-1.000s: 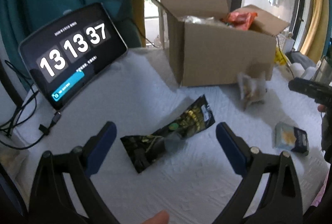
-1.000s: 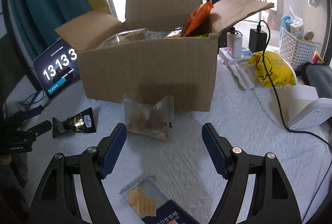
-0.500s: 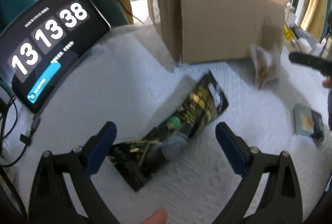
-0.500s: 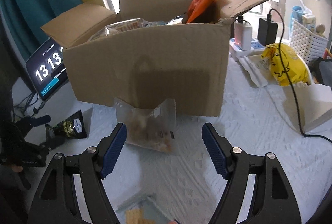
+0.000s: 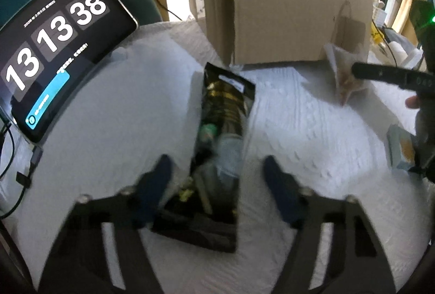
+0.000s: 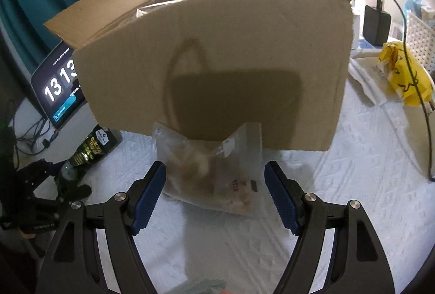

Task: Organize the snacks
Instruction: 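Grasp the black-gold bag with the left tool while the right tool grasps the clear nut pouch, then lift the black-gold bag and clear nut pouch and carry them toward the box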

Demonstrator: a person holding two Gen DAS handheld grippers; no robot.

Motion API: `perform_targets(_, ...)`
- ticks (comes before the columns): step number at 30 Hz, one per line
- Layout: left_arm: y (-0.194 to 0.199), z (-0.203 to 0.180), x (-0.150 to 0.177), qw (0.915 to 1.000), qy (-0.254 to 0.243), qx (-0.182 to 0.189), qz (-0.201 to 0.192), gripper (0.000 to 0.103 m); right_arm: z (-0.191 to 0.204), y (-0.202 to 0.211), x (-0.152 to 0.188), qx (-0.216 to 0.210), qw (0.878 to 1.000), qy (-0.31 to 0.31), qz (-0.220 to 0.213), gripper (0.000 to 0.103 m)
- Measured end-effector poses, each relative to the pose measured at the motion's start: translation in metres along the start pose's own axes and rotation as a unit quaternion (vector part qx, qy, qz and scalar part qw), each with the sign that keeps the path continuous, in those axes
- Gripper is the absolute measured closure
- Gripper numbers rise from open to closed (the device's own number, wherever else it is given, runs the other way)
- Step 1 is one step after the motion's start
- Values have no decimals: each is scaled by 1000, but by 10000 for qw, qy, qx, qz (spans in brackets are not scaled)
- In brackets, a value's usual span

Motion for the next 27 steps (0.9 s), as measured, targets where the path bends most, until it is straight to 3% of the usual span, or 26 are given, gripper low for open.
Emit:
perform_targets(2, 1, 0, -1, 10000, 54, -12, -9, 53, 1, -1, 0, 1, 10000, -16, 28, 27)
perform_targets(7, 7, -4, 2, 10000, 20, 1, -2, 65, 6, 3, 1, 25, 9999, 139, -4, 47)
perform_targets(13, 20, -21, 11, 9997, 46, 248, 23, 67, 6, 13, 7, -22, 9998, 161, -68, 58)
perform_targets(27, 52, -60, 22, 9988, -6, 493, -69, 67, 1, 55, 28, -121, 9995, 230, -162, 64)
Point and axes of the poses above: each gripper's, at about its wrist camera, not at the fingertips, and y roughly against the way its jaws point, z to its left, x to its underside, the point moved 10 cm from there along -y, roughly the way its jaws point, and after that the axes turned 8 degrees about -z, right-handed, at the moved point
